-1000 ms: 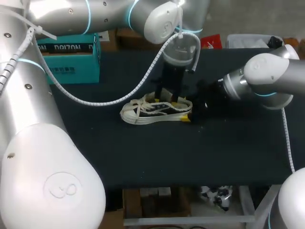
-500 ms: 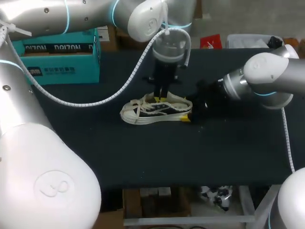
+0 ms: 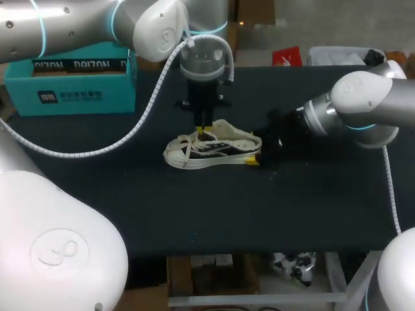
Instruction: Open the shoe tongue, take the insole out of the shoe, put the insole back into the shoe, and pack the shoe into the shoebox
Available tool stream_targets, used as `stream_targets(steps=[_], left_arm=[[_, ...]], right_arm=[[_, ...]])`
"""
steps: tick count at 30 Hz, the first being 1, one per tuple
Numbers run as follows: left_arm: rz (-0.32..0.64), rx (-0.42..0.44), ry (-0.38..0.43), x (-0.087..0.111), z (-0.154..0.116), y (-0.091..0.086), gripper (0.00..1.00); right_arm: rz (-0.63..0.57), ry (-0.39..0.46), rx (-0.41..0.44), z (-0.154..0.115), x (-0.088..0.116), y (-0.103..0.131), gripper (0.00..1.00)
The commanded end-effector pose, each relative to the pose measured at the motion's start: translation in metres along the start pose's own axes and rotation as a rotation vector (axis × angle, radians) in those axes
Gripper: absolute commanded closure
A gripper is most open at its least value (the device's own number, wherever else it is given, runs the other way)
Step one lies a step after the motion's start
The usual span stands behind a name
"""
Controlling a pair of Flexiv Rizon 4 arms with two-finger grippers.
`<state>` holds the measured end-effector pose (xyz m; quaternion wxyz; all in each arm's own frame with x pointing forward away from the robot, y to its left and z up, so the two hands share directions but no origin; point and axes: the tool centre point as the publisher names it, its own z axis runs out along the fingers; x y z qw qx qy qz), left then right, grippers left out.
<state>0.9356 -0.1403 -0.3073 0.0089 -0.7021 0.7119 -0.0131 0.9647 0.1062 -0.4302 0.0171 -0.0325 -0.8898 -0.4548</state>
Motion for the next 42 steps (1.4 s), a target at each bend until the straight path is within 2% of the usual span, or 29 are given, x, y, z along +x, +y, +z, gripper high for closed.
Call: stream_targets(steps=[1,11,14,23,24,25,26,28,31,35,36,37,40,42], left_arm=[[-0.008,0.096,0.222,-0.024,-0.008,0.011,1.00],[-0.037,0.095,0.338,-0.052,0.007,0.015,1.00],[-0.040,0.071,0.359,-0.059,0.014,0.009,1.00],[-0.006,0.028,0.370,-0.061,0.024,0.000,1.00],[0.008,0.026,0.374,-0.060,0.022,0.001,0.97],[0.023,0.025,0.376,-0.059,0.020,0.002,0.81],[0.037,0.026,0.376,-0.058,0.016,0.003,0.69],[0.063,0.043,0.364,-0.057,0.008,0.006,0.62],[0.112,0.072,0.355,-0.057,-0.008,0.013,0.62],[0.211,0.127,0.310,-0.053,-0.038,0.017,0.67],[0.232,0.149,0.296,-0.052,-0.046,0.017,0.75],[0.256,0.169,0.276,-0.050,-0.054,0.018,0.97],[0.359,0.210,0.218,-0.042,-0.073,0.016,1.00],[0.465,0.211,0.173,-0.036,-0.080,0.014,1.00]], right_arm=[[0.000,-0.001,-0.002,0.005,-0.003,-0.004,1.00],[0.000,-0.001,-0.002,0.005,-0.003,-0.004,1.00],[0.000,-0.001,-0.002,0.005,-0.003,-0.004,1.00],[0.000,-0.001,-0.002,0.005,-0.003,-0.004,1.00],[0.000,-0.001,-0.002,0.005,-0.003,-0.004,1.00],[0.000,-0.001,-0.002,0.005,-0.003,-0.004,1.00],[0.000,-0.001,-0.002,0.005,-0.003,-0.004,1.00],[0.000,-0.001,-0.002,0.005,-0.003,-0.004,1.00],[0.000,-0.001,-0.002,0.005,-0.003,-0.004,1.00],[0.000,-0.001,-0.002,0.005,-0.003,-0.004,1.00],[0.000,-0.001,-0.002,0.005,-0.003,-0.004,1.00],[0.000,-0.001,-0.002,0.005,-0.003,-0.004,1.00],[0.000,-0.001,-0.002,0.005,-0.003,-0.004,1.00],[0.000,-0.001,-0.002,0.005,-0.003,-0.004,1.00]])
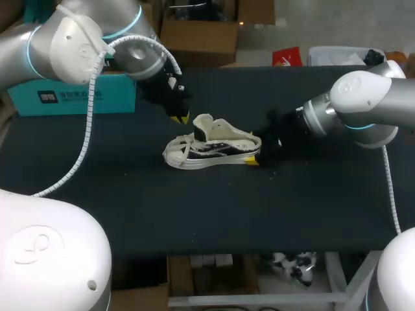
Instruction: Open the shoe tongue, take the insole out of the shoe, put the insole back into the shoe, and pack the shoe into the shoebox
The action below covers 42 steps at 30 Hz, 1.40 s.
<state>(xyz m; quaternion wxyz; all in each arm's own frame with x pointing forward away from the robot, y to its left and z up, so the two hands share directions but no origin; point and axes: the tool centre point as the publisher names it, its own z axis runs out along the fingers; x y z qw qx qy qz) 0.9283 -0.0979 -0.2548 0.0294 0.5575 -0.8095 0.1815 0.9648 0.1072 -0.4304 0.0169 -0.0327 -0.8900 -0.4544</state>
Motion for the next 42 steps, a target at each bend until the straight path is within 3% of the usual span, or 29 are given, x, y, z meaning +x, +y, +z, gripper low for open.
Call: stream_targets(steps=[1,3,5,8,9,11,12,13,14,25,27,33,42], left_arm=[[0.198,-0.030,-0.127,0.018,-0.027,-0.004,1.00],[0.281,-0.048,-0.158,0.020,-0.031,-0.012,1.00],[0.519,-0.110,-0.143,0.023,-0.032,-0.013,1.00],[0.919,-0.228,0.005,0.029,-0.034,-0.014,1.00],[1.045,-0.293,0.014,0.033,-0.032,-0.018,1.00],[1.255,-0.378,0.051,0.040,-0.026,-0.022,1.00],[1.300,-0.428,0.038,0.044,-0.023,-0.025,1.00],[1.204,-0.415,-0.022,0.049,-0.019,-0.031,1.00],[0.996,-0.401,-0.063,0.054,-0.016,-0.042,1.00],[0.996,-0.401,-0.063,0.054,-0.016,-0.042,1.00],[1.068,-0.420,-0.009,0.055,-0.008,-0.046,1.00],[1.240,-0.397,0.044,0.051,0.014,-0.042,1.00],[1.334,-0.369,0.060,0.051,0.056,-0.033,1.00]], right_arm=[[0.000,-0.001,-0.003,0.005,-0.003,-0.005,1.00],[0.000,-0.001,-0.003,0.005,-0.003,-0.005,1.00],[0.000,-0.001,-0.003,0.005,-0.003,-0.005,1.00],[0.000,-0.001,-0.003,0.005,-0.003,-0.005,1.00],[0.000,-0.001,-0.003,0.005,-0.003,-0.005,1.00],[0.000,-0.001,-0.003,0.005,-0.003,-0.005,1.00],[0.000,-0.001,-0.003,0.005,-0.003,-0.005,1.00],[0.000,-0.001,-0.003,0.005,-0.003,-0.005,1.00],[0.000,-0.001,-0.003,0.005,-0.003,-0.005,1.00],[0.000,-0.001,-0.003,0.005,-0.003,-0.005,1.00],[0.000,-0.001,-0.003,0.005,-0.003,-0.005,1.00],[0.000,-0.001,-0.003,0.005,-0.003,-0.005,1.00],[0.000,-0.001,-0.003,0.005,-0.003,-0.005,1.00]])
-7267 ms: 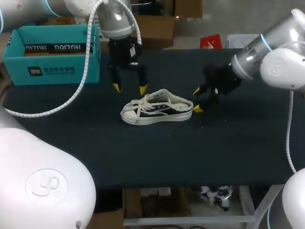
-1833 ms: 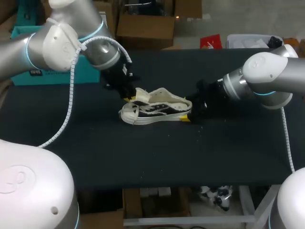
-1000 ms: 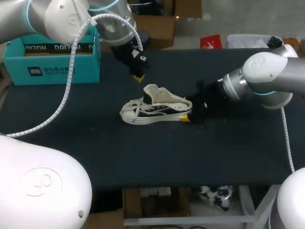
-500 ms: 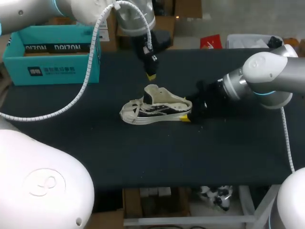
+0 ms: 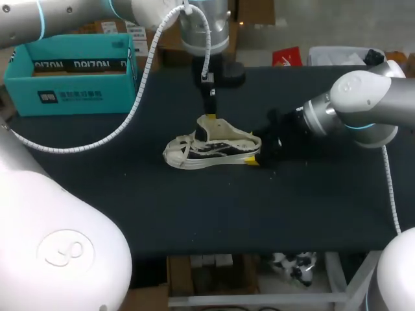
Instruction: Open the shoe tongue, take the insole out of the shoe, put the insole back into the shoe, and pack the shoe into the shoebox
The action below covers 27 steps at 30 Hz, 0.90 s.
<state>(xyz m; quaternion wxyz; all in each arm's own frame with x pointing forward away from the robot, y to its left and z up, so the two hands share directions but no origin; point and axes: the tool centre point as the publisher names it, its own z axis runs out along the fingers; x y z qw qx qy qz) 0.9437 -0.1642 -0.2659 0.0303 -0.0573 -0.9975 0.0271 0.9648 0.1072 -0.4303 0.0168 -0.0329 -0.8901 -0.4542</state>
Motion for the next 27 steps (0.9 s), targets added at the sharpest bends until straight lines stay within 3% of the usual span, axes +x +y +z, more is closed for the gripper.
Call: stream_targets(steps=[1,13,27], left_arm=[[0.047,0.023,-0.015,-0.007,0.024,-0.008,1.00],[0.053,0.078,-0.017,-0.012,0.059,-0.012,1.00],[0.029,0.069,0.088,-0.011,0.091,-0.020,1.00]], right_arm=[[0.000,0.000,-0.004,0.005,-0.003,-0.005,1.00],[0.000,0.000,-0.004,0.005,-0.003,-0.005,1.00],[0.000,0.000,-0.004,0.005,-0.003,-0.005,1.00]])
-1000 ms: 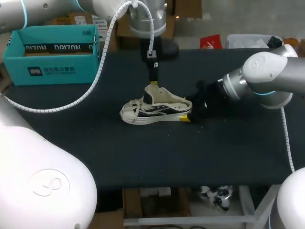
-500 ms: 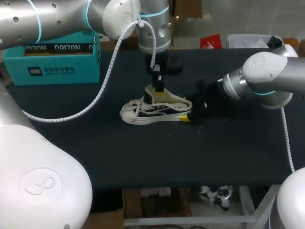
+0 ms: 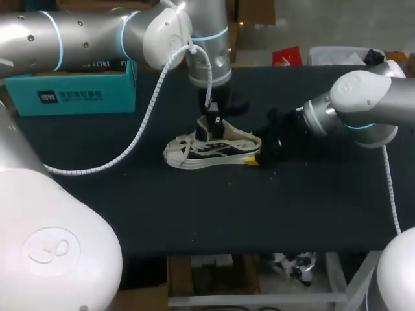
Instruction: Open the shoe tongue, take the insole out of the shoe, put the insole back into the shoe, and pack the shoe into the shoebox
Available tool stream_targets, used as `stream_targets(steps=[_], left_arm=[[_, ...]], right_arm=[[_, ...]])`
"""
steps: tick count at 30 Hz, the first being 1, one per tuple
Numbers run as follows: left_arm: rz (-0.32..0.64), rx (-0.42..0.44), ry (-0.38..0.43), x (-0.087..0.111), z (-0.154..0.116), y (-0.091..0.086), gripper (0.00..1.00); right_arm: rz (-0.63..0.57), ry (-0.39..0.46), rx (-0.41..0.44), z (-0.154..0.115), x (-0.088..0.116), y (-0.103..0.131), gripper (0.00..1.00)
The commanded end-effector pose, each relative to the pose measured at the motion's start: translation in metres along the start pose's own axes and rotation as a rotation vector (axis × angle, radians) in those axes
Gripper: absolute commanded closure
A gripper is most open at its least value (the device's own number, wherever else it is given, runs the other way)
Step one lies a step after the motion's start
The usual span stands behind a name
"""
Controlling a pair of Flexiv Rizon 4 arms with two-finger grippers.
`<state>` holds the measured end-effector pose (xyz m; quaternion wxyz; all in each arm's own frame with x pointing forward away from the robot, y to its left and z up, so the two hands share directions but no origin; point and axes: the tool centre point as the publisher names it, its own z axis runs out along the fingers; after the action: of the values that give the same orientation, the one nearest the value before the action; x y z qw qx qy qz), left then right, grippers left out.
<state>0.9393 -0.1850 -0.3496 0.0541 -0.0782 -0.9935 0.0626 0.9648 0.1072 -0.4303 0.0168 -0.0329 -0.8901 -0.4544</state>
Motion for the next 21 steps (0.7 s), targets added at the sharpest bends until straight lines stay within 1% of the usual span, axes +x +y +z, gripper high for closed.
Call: stream_targets(steps=[1,4,7,12,15,21], left_arm=[[-0.021,-0.009,0.056,-0.008,0.007,-0.003,1.00],[-0.022,-0.022,0.095,-0.006,0.012,-0.003,1.00],[-0.018,-0.024,0.109,0.000,0.016,-0.002,1.00],[-0.021,-0.029,0.087,0.011,0.021,-0.002,1.00],[-0.045,-0.039,0.061,0.012,0.029,-0.002,1.00],[-0.057,-0.047,0.064,0.009,0.046,0.003,1.00]], right_arm=[[0.000,0.000,-0.003,0.005,-0.003,-0.005,1.00],[0.000,0.000,-0.003,0.005,-0.003,-0.005,1.00],[0.000,0.000,-0.003,0.005,-0.003,-0.005,1.00],[0.000,0.000,-0.003,0.005,-0.003,-0.005,1.00],[0.000,0.000,-0.003,0.005,-0.003,-0.005,1.00],[0.000,0.000,-0.003,0.005,-0.003,-0.005,1.00]])
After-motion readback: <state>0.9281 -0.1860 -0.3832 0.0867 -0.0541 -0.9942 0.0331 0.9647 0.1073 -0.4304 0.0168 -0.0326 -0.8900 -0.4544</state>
